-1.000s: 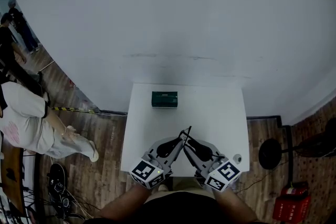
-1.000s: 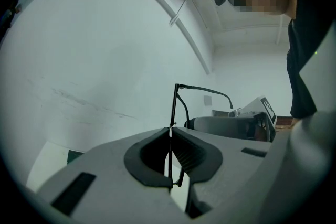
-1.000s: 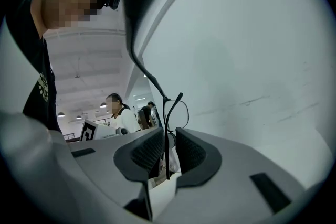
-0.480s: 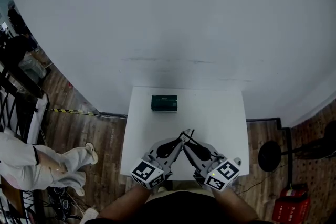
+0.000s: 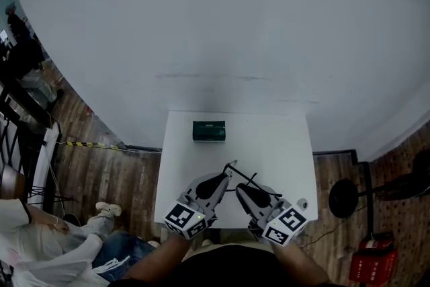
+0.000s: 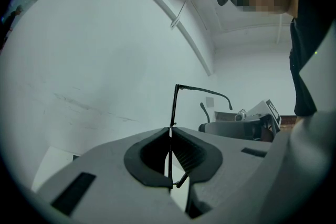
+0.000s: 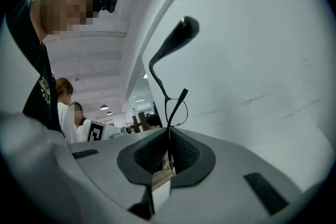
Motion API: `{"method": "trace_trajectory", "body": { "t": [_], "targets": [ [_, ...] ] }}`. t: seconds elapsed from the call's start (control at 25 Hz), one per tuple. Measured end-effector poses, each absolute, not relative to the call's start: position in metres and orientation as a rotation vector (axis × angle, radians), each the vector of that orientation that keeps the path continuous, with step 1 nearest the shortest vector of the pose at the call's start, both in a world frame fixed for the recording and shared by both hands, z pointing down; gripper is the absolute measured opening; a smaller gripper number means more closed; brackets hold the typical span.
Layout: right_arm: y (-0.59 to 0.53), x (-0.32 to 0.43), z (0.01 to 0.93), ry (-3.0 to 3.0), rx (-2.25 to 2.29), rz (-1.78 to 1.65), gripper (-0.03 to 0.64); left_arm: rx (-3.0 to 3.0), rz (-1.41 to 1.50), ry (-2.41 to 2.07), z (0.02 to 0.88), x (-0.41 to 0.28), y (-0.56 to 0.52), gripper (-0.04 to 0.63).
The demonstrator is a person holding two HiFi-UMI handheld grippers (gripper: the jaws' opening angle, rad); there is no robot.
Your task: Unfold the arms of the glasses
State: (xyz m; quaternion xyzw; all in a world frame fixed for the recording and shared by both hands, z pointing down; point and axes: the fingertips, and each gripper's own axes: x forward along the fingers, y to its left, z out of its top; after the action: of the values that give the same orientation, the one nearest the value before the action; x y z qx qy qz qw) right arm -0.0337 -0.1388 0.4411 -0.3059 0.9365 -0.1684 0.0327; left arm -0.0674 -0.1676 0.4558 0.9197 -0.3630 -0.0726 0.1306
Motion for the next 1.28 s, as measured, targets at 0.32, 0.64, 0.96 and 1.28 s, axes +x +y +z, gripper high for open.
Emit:
{"method": "trace_trajectory", "body": {
  "t": [0.32,0.64,0.96,1.28],
  "targets": [
    [-0.109,-0.034,0.445,2.860,-0.984,-0.518,0.014,2.657,-0.234,-1.036,0.455,-0.075,-0.146,0.020],
    [-0.091,-0.031,0.448,2.851,-0.999,-0.533,0.015,2.627,-0.238,-1.036,0.452,-0.080,-0.139,0.020],
    [-0.069,-0.031,0.456,2.846,-1.022,-0.547,0.015,2.643,-0.255,-1.040,0.443,-0.088,-0.127,0.020],
    [-0.054,-0.032,0.470,2.843,-1.024,-0.592,0.017,2.655,-0.274,-1.055,0.433,-0.092,-0.120,0.020]
  ]
}}
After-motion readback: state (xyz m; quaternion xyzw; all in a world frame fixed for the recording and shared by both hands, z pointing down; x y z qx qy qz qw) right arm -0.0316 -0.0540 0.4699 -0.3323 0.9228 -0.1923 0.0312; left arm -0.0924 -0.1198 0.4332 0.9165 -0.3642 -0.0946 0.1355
